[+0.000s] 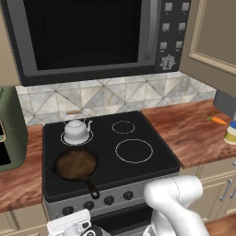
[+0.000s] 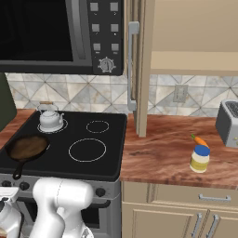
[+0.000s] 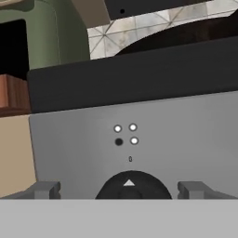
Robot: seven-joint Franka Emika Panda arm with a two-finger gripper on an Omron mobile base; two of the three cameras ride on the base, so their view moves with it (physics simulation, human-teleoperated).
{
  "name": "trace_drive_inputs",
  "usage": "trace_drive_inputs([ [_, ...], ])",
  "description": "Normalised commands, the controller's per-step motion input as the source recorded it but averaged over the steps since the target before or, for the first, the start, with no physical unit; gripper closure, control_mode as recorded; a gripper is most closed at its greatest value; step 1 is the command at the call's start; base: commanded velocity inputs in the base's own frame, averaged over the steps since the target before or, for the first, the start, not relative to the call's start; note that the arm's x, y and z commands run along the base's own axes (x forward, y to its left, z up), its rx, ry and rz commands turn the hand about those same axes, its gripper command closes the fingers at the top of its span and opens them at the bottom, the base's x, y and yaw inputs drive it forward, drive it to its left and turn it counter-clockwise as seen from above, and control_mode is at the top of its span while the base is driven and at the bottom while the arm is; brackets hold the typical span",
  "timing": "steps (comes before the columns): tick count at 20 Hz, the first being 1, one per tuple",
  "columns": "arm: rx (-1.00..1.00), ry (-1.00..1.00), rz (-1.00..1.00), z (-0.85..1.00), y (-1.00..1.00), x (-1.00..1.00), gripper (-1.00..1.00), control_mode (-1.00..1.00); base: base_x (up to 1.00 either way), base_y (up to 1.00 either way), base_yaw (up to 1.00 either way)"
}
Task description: Pick the pan from the cabinet and place it on the stove. Then turn on the stove burner for the pan.
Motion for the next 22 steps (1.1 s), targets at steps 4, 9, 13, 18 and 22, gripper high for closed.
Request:
trace_drive_inputs([
  [4, 0.04, 0.00, 0.00, -0.20, -0.01, 0.06, -1.00, -1.00, 0.00, 0.00, 0.00],
  [9, 0.03, 0.00, 0.00, -0.28, -0.02, 0.03, -1.00, -1.00, 0.00, 0.00, 0.00],
  [13, 0.05, 0.00, 0.00, -0.21, -0.04, 0.01, -1.00, -1.00, 0.00, 0.00, 0.00],
  [18, 0.04, 0.00, 0.00, -0.18, -0.01, 0.04, 1.00, -1.00, 0.00, 0.00, 0.00],
  [22, 0.05, 0.00, 0.00, -0.10, 0.00, 0.12, 1.00, -1.00, 0.00, 0.00, 0.00],
])
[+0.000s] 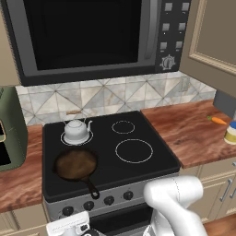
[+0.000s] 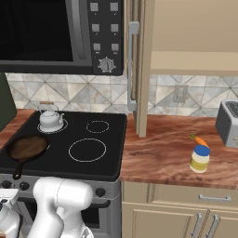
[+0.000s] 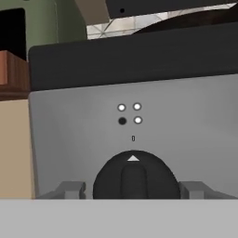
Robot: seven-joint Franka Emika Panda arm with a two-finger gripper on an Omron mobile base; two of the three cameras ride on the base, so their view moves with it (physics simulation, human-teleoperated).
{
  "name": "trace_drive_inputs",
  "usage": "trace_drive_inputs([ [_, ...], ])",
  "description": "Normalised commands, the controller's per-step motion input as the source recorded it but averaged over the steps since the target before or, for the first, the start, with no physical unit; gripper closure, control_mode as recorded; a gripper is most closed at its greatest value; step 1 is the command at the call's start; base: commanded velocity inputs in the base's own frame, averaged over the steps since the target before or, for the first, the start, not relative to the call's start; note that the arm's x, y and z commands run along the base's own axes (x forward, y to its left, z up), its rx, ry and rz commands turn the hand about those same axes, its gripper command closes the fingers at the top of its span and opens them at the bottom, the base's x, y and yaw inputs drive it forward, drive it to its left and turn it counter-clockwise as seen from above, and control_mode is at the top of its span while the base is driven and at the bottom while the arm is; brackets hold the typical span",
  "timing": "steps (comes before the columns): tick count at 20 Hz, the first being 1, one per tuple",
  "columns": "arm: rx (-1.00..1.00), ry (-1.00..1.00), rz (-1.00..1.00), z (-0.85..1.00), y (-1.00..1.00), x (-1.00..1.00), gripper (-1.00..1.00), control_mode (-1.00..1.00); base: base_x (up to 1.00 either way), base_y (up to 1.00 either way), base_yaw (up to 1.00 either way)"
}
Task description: Pick the pan from the cabinet and place it on the stove. Then turn on the stove burner for the pan.
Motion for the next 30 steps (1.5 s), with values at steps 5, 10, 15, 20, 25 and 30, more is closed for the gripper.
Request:
trace_drive_inputs([
  [5, 0.05, 0.00, 0.03, -0.02, 0.00, 0.16, 1.00, -1.00, 0.00, 0.00, 0.00],
  [10, 0.00, 0.00, 0.04, 0.00, 0.01, 0.09, 1.00, -1.00, 0.00, 0.00, 0.00],
  [15, -0.15, -0.04, 0.04, 0.01, 0.00, 0.00, 1.00, -1.00, 0.00, 0.00, 0.00],
  [20, -0.22, -0.04, 0.05, 0.09, 0.00, -0.01, 1.00, -1.00, 0.00, 0.00, 0.00],
  [25, -0.22, -0.04, 0.05, 0.16, 0.00, -0.01, 1.00, -1.00, 0.00, 0.00, 0.00],
  [30, -0.22, -0.06, 0.03, 0.17, 0.00, -0.04, 1.00, -1.00, 0.00, 0.00, 0.00],
])
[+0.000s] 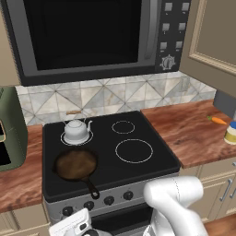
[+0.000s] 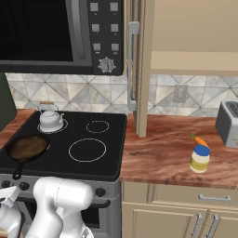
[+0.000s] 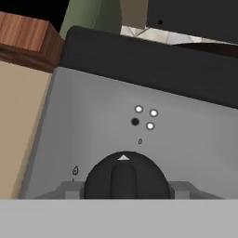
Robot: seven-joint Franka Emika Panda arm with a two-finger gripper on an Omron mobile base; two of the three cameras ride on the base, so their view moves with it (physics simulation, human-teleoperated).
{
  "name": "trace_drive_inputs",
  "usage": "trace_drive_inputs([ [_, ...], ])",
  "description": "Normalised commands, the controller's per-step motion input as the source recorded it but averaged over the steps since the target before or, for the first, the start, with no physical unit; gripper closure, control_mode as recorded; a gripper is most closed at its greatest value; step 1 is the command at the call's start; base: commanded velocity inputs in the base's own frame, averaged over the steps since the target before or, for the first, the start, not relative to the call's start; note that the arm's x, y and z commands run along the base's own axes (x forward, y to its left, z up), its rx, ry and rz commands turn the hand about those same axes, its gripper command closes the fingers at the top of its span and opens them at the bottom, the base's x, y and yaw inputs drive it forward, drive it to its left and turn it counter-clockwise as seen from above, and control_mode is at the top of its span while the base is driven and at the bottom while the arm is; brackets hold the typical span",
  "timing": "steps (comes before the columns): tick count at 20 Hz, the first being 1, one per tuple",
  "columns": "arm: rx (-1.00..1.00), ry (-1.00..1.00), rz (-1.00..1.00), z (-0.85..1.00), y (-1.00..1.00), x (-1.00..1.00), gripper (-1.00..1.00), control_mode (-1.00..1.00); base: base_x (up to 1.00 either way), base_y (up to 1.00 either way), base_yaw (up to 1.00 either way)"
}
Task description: Pick the pan from the cabinet and place it on the stove. Then turn on the stove burner for the pan.
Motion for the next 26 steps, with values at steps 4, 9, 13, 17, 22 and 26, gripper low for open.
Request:
trace_drive_inputs([
  [4, -0.23, -0.05, 0.01, 0.14, 0.00, -0.11, 1.00, -1.00, 0.00, 0.00, 0.00],
  [9, -0.24, -0.04, 0.00, 0.13, 0.00, -0.16, 1.00, -1.00, 0.00, 0.00, 0.00],
  [13, -0.24, -0.04, 0.00, 0.14, 0.00, -0.19, 1.00, -1.00, 0.00, 0.00, 0.00],
  [17, -0.24, -0.04, 0.00, 0.10, 0.00, -0.20, 1.00, -1.00, 0.00, 0.00, 0.00],
  [22, -0.24, -0.05, 0.00, 0.05, 0.00, -0.20, 1.00, -1.00, 0.00, 0.00, 0.00],
  [26, -0.23, -0.05, 0.00, 0.00, 0.00, -0.18, 1.00, -1.00, 0.00, 0.00, 0.00],
])
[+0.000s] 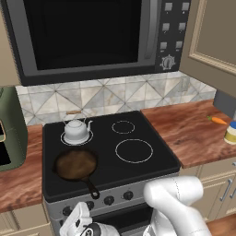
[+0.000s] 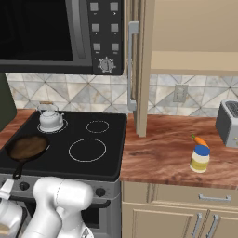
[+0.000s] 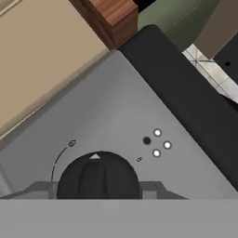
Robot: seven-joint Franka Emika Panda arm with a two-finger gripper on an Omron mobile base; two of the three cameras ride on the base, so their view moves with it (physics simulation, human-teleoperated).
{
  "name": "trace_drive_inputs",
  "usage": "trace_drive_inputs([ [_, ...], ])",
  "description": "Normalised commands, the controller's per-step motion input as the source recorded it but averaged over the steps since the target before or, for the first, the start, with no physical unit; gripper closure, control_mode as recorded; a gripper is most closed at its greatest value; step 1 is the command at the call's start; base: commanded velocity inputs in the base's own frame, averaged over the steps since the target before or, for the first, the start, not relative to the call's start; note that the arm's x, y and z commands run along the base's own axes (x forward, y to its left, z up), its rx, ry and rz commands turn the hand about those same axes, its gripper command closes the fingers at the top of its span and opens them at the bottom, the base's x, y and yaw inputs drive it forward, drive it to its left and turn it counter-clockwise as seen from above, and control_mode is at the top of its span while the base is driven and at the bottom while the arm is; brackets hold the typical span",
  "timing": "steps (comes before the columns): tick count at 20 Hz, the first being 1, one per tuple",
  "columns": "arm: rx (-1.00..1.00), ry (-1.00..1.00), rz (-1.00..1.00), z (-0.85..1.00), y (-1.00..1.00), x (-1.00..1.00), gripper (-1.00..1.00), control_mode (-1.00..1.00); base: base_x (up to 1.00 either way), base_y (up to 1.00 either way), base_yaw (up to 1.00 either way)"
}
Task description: Pick the pan from the cabinet and place it on the stove. Then turn on the stove burner for the pan.
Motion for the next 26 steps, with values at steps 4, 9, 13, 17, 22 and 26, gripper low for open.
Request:
trace_drive_inputs([
  [4, -0.21, -0.04, 0.00, 0.00, 0.00, -0.17, 1.00, -1.00, 0.00, 0.00, 0.00],
  [9, -0.20, -0.04, 0.00, 0.00, 0.00, -0.15, 1.00, -1.00, 0.00, 0.00, 0.00],
  [13, -0.19, -0.03, 0.00, 0.00, 0.00, -0.15, 1.00, -1.00, 0.00, 0.00, 0.00],
  [17, -0.18, -0.03, 0.00, 0.00, 0.00, -0.14, 1.00, -1.00, 0.00, 0.00, 0.00],
  [22, -0.11, 0.00, 0.00, 0.00, 0.04, -0.18, 1.00, -1.00, 0.00, 0.00, 0.00],
  [26, -0.10, 0.00, 0.00, 0.00, 0.19, -0.11, -1.00, -1.00, 0.00, 0.00, 0.00],
])
